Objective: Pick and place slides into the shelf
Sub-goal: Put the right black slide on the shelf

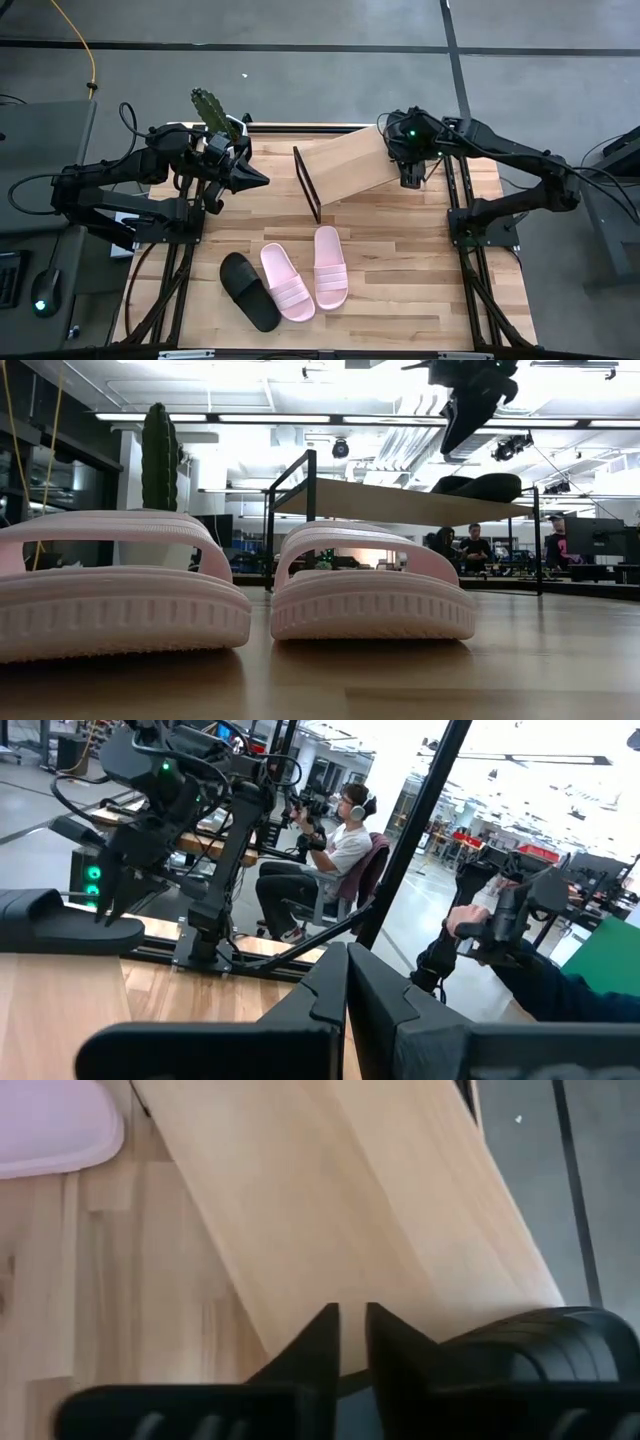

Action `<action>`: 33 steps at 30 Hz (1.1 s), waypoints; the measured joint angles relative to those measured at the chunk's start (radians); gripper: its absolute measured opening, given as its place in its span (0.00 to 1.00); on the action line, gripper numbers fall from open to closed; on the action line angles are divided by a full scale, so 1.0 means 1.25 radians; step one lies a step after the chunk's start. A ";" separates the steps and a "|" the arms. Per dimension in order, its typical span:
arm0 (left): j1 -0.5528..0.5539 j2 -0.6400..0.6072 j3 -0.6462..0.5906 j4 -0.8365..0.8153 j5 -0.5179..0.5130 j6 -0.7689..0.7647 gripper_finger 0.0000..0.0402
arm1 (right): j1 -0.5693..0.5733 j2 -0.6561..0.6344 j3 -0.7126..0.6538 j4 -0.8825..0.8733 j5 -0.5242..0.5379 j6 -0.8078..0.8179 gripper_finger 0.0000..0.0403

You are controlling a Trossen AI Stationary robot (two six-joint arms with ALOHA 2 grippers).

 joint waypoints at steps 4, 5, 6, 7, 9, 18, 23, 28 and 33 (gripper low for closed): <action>0.000 0.000 0.000 0.000 0.000 0.000 0.00 | 0.007 0.010 0.001 0.002 -0.005 0.016 0.02; 0.000 0.000 0.000 0.000 0.000 0.000 0.00 | 0.008 0.015 0.001 0.004 -0.006 0.022 0.02; 0.000 0.000 0.000 0.000 0.000 0.000 0.00 | 0.008 0.021 0.001 0.003 -0.008 0.028 0.02; 0.000 0.000 0.000 -0.001 0.000 0.000 0.00 | 0.008 0.028 0.001 -0.003 -0.008 0.029 0.01; 0.000 0.000 0.000 -0.002 0.000 0.000 0.00 | 0.008 0.043 0.001 -0.005 -0.011 0.030 0.01; 0.000 0.000 0.000 -0.019 0.000 0.000 0.00 | 0.011 0.104 0.001 -0.009 -0.010 0.035 0.00; 0.000 0.000 0.000 -0.019 0.000 0.000 0.00 | 0.011 0.105 0.001 -0.029 0.036 0.050 0.00; 0.000 0.000 0.000 -0.018 0.000 0.000 0.00 | 0.009 0.105 0.001 -0.063 0.045 0.065 0.00; 0.000 0.000 0.000 -0.018 0.000 0.000 0.00 | 0.009 0.105 0.001 -0.092 0.045 0.082 0.00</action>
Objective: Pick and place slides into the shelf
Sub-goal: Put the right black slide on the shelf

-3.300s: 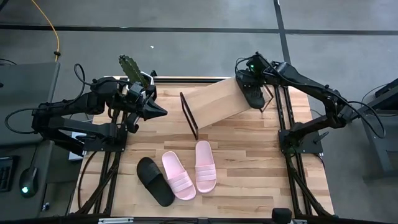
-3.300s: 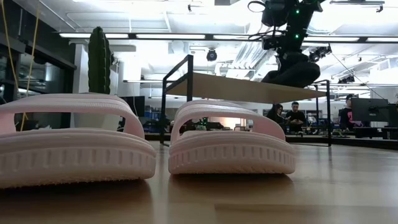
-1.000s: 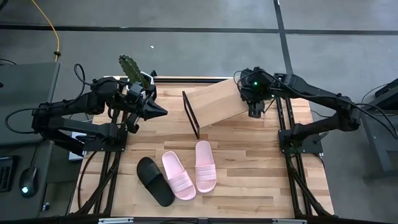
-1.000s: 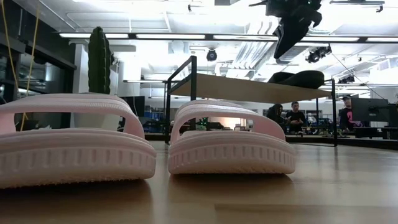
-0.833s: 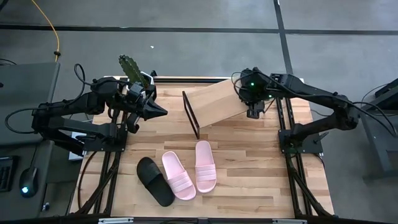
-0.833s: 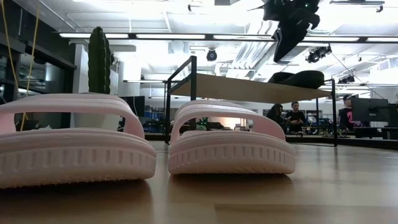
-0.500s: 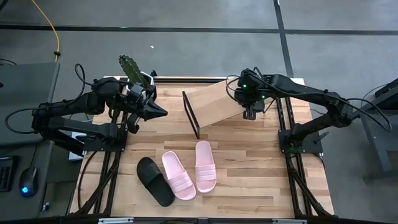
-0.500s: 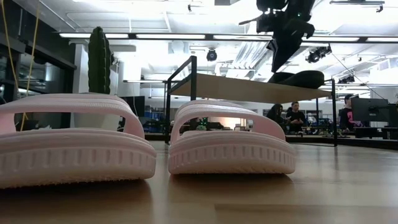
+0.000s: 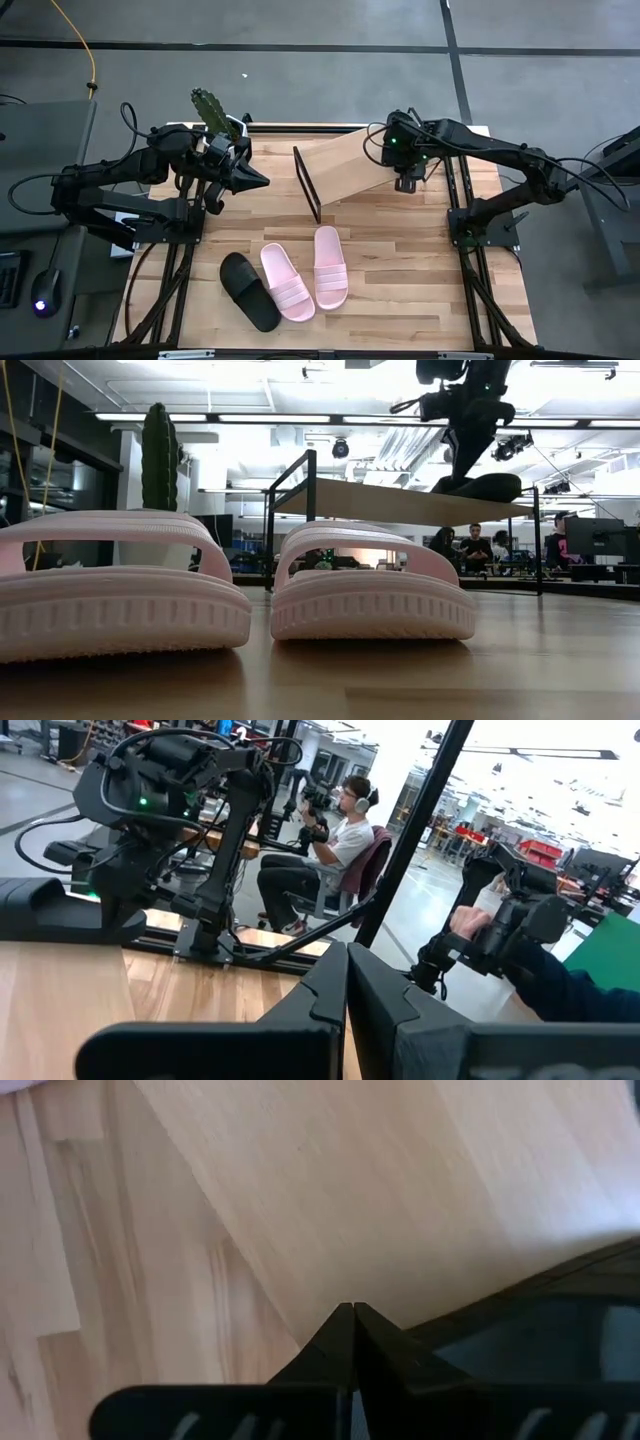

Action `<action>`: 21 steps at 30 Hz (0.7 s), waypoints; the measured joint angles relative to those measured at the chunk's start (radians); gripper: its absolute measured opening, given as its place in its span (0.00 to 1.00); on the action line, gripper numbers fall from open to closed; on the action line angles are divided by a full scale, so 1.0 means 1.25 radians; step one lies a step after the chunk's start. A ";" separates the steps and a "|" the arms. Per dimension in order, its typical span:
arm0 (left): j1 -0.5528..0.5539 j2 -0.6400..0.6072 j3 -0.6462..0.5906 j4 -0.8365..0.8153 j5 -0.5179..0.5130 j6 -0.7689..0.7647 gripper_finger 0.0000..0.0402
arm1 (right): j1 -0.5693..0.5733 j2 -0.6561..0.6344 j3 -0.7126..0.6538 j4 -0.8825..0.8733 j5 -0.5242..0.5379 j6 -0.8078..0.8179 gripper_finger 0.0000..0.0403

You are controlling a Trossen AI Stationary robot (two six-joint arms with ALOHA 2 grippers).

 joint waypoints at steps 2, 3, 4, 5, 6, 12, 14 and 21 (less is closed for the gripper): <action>0.000 0.000 0.000 0.000 0.000 0.000 0.00 | 0.000 0.000 0.000 -0.003 0.000 0.001 0.00; 0.000 0.000 0.000 0.000 0.000 0.000 0.00 | 0.000 0.000 0.000 -0.010 0.002 0.003 0.00; 0.000 0.000 0.000 0.000 0.000 0.000 0.00 | 0.000 0.000 0.000 -0.020 0.011 0.006 0.00; 0.000 0.000 0.000 0.000 0.000 0.000 0.00 | 0.000 0.000 0.000 -0.028 0.026 0.011 0.00; 0.000 0.000 0.000 0.000 0.000 0.000 0.00 | 0.000 0.000 0.000 -0.037 0.039 0.018 0.00; 0.000 0.000 0.000 0.000 0.000 0.000 0.00 | 0.000 0.000 0.000 -0.074 0.071 0.038 0.00; 0.000 0.000 0.000 0.000 0.000 0.000 0.00 | 0.000 0.000 0.000 -0.077 0.073 0.039 0.00; 0.000 0.000 0.000 0.000 0.000 0.000 0.00 | 0.000 0.000 0.000 -0.087 0.101 0.043 0.00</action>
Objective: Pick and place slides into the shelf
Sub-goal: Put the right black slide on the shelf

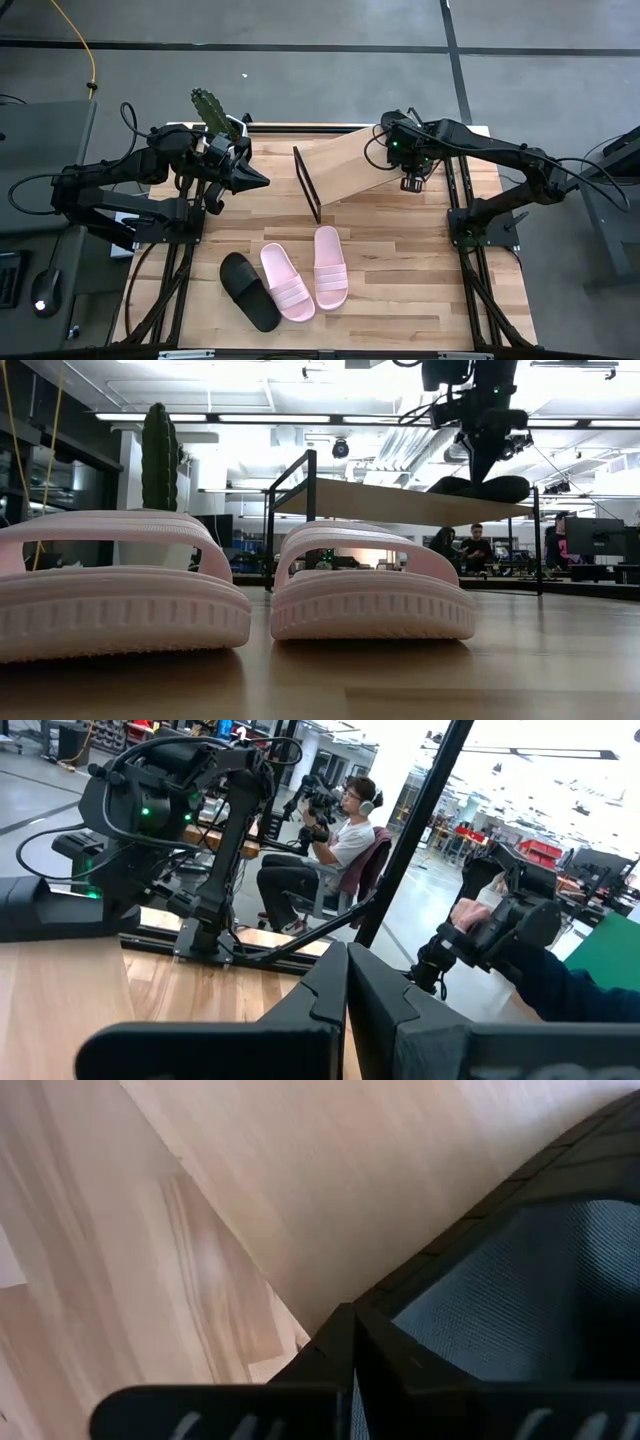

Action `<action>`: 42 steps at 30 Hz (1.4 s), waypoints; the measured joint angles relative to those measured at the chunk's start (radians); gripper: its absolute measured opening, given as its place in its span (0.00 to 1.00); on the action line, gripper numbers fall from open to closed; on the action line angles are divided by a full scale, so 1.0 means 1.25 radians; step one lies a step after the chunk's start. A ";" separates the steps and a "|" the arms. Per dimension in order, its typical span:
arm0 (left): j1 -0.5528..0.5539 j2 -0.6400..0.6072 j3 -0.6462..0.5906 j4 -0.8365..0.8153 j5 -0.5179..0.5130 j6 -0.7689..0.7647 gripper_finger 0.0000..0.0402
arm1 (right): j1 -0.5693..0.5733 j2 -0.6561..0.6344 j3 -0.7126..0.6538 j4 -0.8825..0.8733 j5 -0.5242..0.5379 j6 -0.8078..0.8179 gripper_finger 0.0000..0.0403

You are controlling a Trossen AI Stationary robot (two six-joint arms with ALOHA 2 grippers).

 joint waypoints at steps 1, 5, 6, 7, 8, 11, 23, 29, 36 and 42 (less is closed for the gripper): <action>0.000 0.000 0.000 0.000 0.000 0.000 0.00 | 0.000 0.000 0.000 0.000 0.002 0.000 0.00; 0.000 0.000 0.000 -0.001 0.000 0.000 0.00 | 0.000 0.000 0.000 -0.004 0.005 0.001 0.00; 0.000 0.000 0.000 -0.001 0.000 0.000 0.00 | 0.000 0.000 0.000 -0.005 0.006 0.003 0.00; 0.000 0.000 0.000 -0.002 0.000 0.000 0.00 | 0.000 0.000 0.000 -0.007 0.010 0.009 0.00; 0.000 0.000 0.000 -0.005 0.000 0.000 0.00 | 0.000 0.000 0.000 -0.013 0.021 0.015 0.00; 0.000 0.000 0.000 -0.013 0.000 0.000 0.00 | 0.000 0.000 0.000 -0.025 0.039 0.021 0.00; 0.000 0.000 0.000 -0.018 0.000 0.000 0.00 | 0.000 0.000 0.000 -0.028 0.046 0.031 0.00; 0.000 0.000 0.000 -0.018 0.000 0.000 0.00 | 0.000 0.000 0.000 -0.029 0.064 0.036 0.00; 0.000 0.000 0.000 -0.018 0.000 0.000 0.00 | 0.000 0.000 0.000 -0.037 0.067 0.042 0.00; 0.000 0.000 0.000 -0.018 0.000 0.000 0.00 | -0.004 0.000 0.000 -0.039 0.073 0.051 0.00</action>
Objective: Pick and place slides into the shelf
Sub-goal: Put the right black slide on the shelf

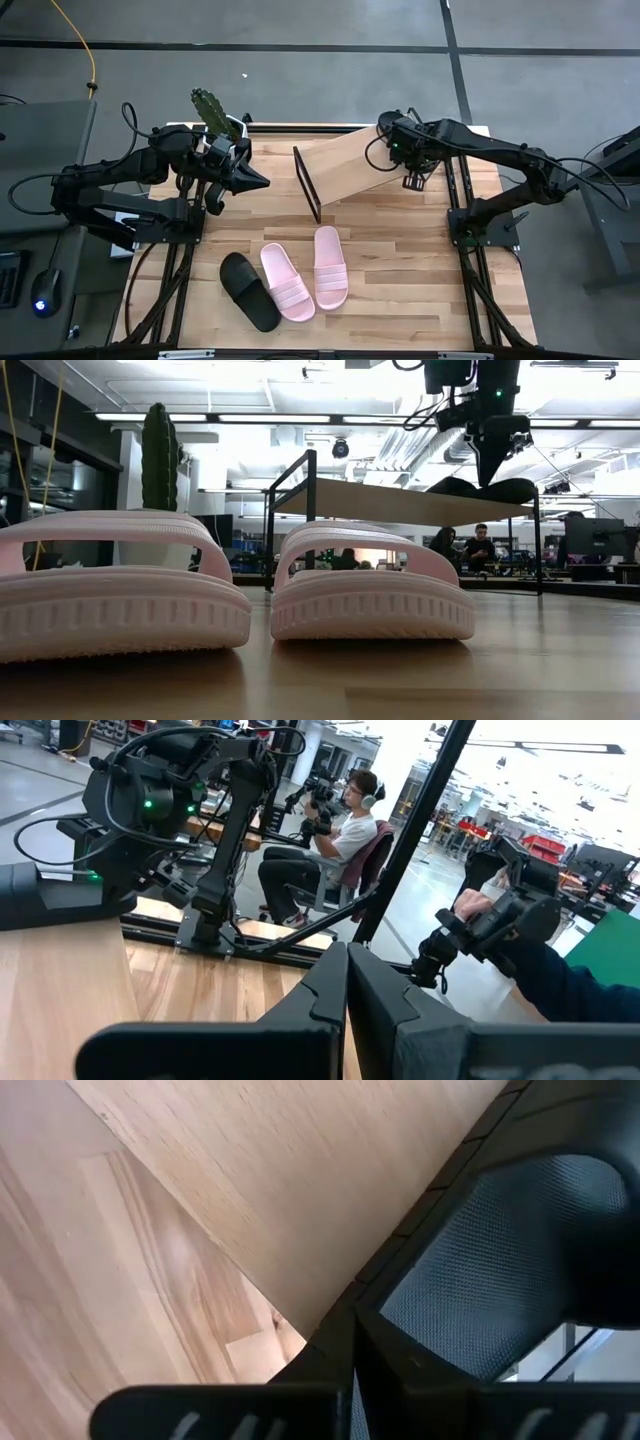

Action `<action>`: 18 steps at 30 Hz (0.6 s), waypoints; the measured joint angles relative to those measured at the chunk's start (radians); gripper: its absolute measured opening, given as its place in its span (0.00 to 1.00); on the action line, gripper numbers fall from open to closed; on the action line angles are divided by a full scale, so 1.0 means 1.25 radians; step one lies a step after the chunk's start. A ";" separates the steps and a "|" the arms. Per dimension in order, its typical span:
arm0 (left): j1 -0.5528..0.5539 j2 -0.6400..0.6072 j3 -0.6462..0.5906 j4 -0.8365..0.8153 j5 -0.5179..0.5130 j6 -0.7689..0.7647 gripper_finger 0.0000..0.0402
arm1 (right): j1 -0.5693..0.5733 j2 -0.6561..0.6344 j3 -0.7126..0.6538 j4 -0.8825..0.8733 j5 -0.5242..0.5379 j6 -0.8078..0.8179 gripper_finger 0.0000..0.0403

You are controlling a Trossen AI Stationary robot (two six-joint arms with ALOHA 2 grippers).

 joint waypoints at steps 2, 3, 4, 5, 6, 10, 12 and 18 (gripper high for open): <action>0.000 0.000 0.000 0.000 0.000 0.000 0.00 | -0.006 0.000 0.000 0.000 -0.008 0.000 0.00; 0.000 0.000 0.000 0.000 0.000 0.000 0.00 | -0.009 0.000 0.000 0.000 -0.015 -0.001 0.00; 0.000 0.000 0.000 0.000 0.000 0.000 0.00 | -0.011 0.000 0.000 0.001 -0.020 -0.001 0.00; 0.000 0.000 0.000 0.000 0.000 0.000 0.00 | -0.013 0.000 0.000 0.001 -0.025 -0.001 0.00; 0.000 0.000 0.000 0.000 0.000 0.000 0.00 | -0.014 0.000 0.000 0.002 -0.029 -0.003 0.00; 0.000 0.000 0.000 0.000 0.000 0.000 0.00 | -0.013 0.000 0.000 0.033 -0.040 -0.031 0.00; 0.000 0.000 0.000 0.000 0.000 0.000 0.00 | -0.013 0.000 0.000 0.070 -0.077 -0.052 0.00; 0.000 0.000 0.000 0.000 -0.001 0.000 0.00 | -0.025 0.000 0.000 0.203 -0.142 -0.108 0.00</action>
